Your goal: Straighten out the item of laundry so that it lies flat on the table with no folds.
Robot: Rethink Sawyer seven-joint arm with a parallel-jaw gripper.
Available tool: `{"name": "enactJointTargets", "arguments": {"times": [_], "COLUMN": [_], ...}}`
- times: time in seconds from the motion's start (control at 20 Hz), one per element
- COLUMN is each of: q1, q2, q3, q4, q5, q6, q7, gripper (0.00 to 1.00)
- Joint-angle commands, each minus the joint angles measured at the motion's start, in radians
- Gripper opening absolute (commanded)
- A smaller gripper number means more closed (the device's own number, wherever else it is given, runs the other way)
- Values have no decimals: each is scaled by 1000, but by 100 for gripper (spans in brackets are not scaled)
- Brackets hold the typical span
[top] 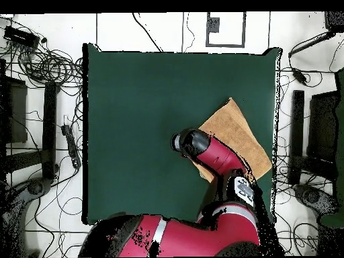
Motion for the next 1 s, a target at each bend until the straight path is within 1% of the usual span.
{"name": "enactJointTargets", "arguments": {"times": [0.05,0.15,0.3,0.45,0.6,0.85,0.95,1.0], "q1": [53,67,89,97,101,128,132,130], "q2": [160,103,-10,-84,-131,-190,-194,-187], "q3": [122,99,73,76,86,66,74,92], "q4": [21,57,135,204,260,312,333,347], "q5": [69,64,60,76,91,102,115,130], "q6": [-145,-92,16,41,36,65,45,13], "q7": [193,198,205,214,215,223,228,234], "gripper": [0,0,0,0,0,0,0,0]}}
